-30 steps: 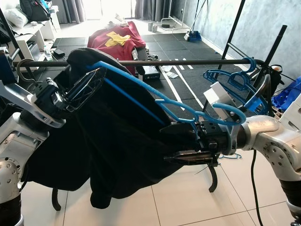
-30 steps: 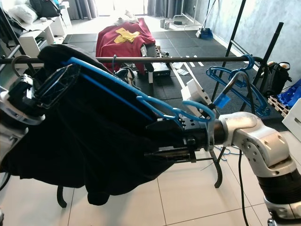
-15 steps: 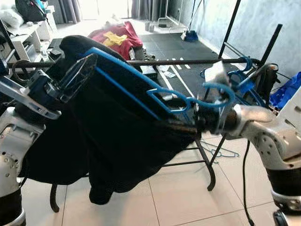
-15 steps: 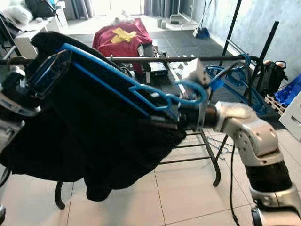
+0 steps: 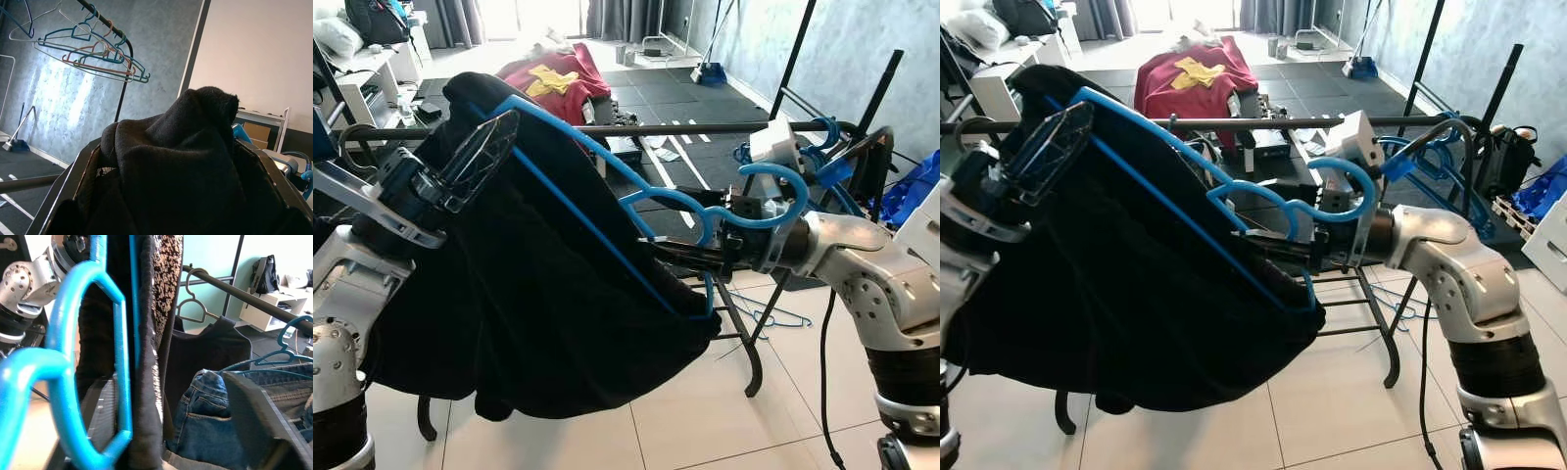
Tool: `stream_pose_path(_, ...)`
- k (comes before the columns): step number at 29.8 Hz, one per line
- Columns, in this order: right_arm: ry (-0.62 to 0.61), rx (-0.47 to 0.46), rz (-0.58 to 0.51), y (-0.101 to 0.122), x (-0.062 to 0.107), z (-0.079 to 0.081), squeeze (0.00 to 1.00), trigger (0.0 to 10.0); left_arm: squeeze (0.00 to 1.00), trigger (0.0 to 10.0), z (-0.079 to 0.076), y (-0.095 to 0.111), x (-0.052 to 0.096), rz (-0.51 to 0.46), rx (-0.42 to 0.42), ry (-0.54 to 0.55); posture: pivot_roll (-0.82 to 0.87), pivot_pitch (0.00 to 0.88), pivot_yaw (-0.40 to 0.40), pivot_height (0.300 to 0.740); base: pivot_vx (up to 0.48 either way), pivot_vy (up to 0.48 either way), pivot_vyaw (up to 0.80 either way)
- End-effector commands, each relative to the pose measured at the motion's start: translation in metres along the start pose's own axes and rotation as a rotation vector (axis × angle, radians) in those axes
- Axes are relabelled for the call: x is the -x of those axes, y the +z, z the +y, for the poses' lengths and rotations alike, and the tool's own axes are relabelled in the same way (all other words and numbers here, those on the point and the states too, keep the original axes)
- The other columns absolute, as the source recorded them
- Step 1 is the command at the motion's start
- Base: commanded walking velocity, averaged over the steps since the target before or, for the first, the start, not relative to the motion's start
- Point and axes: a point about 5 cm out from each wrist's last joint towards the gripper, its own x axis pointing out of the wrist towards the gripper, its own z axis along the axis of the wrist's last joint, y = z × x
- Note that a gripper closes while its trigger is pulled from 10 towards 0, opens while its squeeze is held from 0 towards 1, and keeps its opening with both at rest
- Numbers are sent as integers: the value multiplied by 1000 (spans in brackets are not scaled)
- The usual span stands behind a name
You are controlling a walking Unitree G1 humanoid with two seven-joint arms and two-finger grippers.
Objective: Hang hanger
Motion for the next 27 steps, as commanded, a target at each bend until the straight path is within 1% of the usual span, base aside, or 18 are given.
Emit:
stream_pose_path(1,0,15,-25,6,0,-1,0,0,0,9451,-1,6,-3,-44,-13,-10,-92,40,-10,736,0,0,0)
stream_pose_path(6,12,6,-56,9,-1,0,0,0,0,9608,-1,5,-2,-40,-13,-6,-92,43,-9,736,0,0,0)
stream_pose_path(12,8,-2,-98,14,0,-1,0,0,0,9647,1,-3,1,9,-26,21,-93,46,-8,736,0,0,0)
stream_pose_path(14,7,-3,-108,15,1,-2,0,0,0,9569,10,-12,5,103,-101,86,-93,47,-7,736,0,0,0)
stream_pose_path(15,7,-3,-108,15,1,-2,0,0,0,9569,10,-12,5,103,-101,86,-93,47,-7,736,0,0,0)
stream_pose_path(16,7,-4,-110,15,1,-2,0,0,0,9804,14,-15,6,137,-132,113,-93,47,-7,736,0,0,0)
stream_pose_path(17,7,-4,-110,15,1,-2,0,0,0,9804,14,-15,6,137,-132,113,-93,47,-7,736,0,0,0)
stream_pose_path(18,13,-6,-103,15,1,-1,0,0,0,9804,25,-16,8,185,-221,187,-92,49,-9,736,0,0,0)
stream_pose_path(19,27,-4,-66,10,1,1,0,0,0,9843,35,-14,9,239,-354,255,-93,49,-9,736,0,0,0)
stream_pose_path(20,27,-4,-66,10,1,1,0,0,0,9843,35,-14,9,239,-354,255,-93,49,-9,736,0,0,0)
stream_pose_path(21,38,-4,-38,7,2,3,0,0,0,9843,41,-12,10,271,-448,294,-93,49,-9,736,0,0,0)
stream_pose_path(22,38,-4,-38,7,2,3,0,0,0,9843,41,-12,10,271,-448,294,-93,49,-9,736,0,0,0)
stream_pose_path(23,65,-18,48,-7,3,9,0,0,0,10000,47,-1,8,300,-586,330,-97,51,-10,736,0,0,0)
stream_pose_path(25,65,-18,48,-7,3,9,0,0,0,10000,47,-1,8,300,-586,330,-97,51,-10,736,0,0,0)
stream_pose_path(26,105,-40,141,-22,6,18,0,0,0,10000,50,10,5,315,-701,344,-96,51,-10,736,0,0,0)
stream_pose_path(27,138,-60,206,-34,8,26,0,0,0,10000,50,20,1,316,-780,350,-96,51,-11,736,0,0,0)
